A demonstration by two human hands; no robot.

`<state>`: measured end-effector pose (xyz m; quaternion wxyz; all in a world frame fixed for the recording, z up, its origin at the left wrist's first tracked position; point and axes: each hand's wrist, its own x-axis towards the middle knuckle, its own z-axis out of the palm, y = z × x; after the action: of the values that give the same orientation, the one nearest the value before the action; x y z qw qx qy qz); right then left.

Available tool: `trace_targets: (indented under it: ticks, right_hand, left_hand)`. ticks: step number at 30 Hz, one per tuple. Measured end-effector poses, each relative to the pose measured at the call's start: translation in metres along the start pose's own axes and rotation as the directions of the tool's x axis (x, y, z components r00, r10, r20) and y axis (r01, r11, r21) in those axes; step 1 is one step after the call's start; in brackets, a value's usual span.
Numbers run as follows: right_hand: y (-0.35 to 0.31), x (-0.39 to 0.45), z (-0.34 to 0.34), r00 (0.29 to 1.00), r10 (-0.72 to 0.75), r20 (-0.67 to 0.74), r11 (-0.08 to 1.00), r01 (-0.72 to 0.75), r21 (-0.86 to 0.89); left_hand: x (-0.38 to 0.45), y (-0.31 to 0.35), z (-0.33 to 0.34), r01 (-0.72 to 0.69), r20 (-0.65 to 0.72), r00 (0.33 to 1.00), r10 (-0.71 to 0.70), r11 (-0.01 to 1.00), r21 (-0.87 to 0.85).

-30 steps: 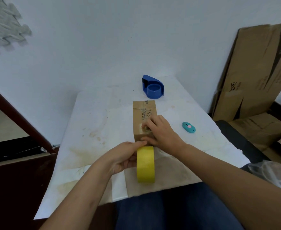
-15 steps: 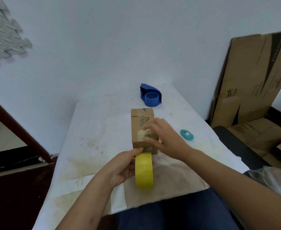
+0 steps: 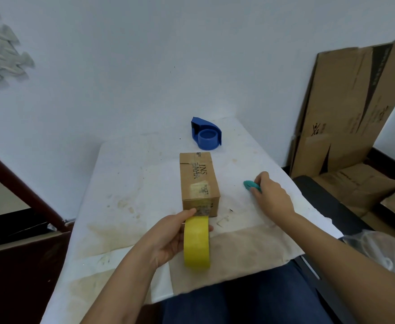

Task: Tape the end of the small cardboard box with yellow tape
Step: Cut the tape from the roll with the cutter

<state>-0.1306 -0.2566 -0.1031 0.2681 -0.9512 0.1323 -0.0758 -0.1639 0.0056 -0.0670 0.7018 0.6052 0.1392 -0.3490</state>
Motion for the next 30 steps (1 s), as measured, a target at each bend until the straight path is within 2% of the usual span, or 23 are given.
trace_targets:
  ticks: [1, 3, 5, 8, 15, 19, 25, 28, 30]
  right_hand:
    - [-0.007, -0.002, -0.003, 0.999, 0.035, 0.028, 0.981, -0.040, 0.189]
    - [-0.024, -0.010, -0.011, 0.986, 0.108, 0.123, 0.793, -0.160, 0.587]
    - [-0.034, -0.017, -0.018, 0.975, 0.099, 0.198, 0.602, -0.218, 0.768]
    - [-0.041, -0.029, -0.025, 0.969, 0.019, 0.246, 0.456, -0.228, 0.860]
    - [-0.053, -0.048, -0.039, 0.897, -0.243, 0.369, 0.336, -0.279, 0.900]
    - [-0.059, -0.051, -0.038, 0.888, -0.281, 0.365, 0.376, -0.248, 0.893]
    - [-0.069, -0.055, -0.036, 0.931, -0.274, 0.240, 0.636, -0.012, 0.772]
    - [-0.074, -0.055, -0.033, 0.941, -0.279, 0.192, 0.714, 0.070, 0.697]
    - [-0.080, -0.055, -0.034, 0.932, -0.334, 0.143, 0.768, 0.181, 0.614]
  left_hand:
    - [-0.001, 0.000, 0.000, 0.002, 0.001, 1.000, -0.002, 1.000, -0.002]
    - [-0.001, 0.000, 0.001, 0.004, 0.000, 1.000, -0.004, 1.000, -0.010]
    - [-0.001, 0.000, 0.002, 0.009, -0.005, 1.000, -0.009, 1.000, -0.018]
    - [0.000, 0.000, 0.003, 0.015, -0.008, 1.000, -0.015, 0.999, -0.036]
    - [-0.003, -0.001, 0.005, 0.041, -0.018, 0.999, -0.042, 0.997, -0.073]
    - [-0.006, 0.001, 0.008, 0.040, -0.023, 0.999, -0.042, 0.996, -0.078]
    - [-0.010, 0.001, 0.009, 0.027, -0.021, 0.999, -0.029, 0.997, -0.077]
    - [-0.011, 0.000, 0.009, 0.018, -0.018, 1.000, -0.020, 0.996, -0.086]
    - [-0.012, 0.000, 0.009, 0.012, -0.015, 1.000, -0.013, 0.995, -0.097]
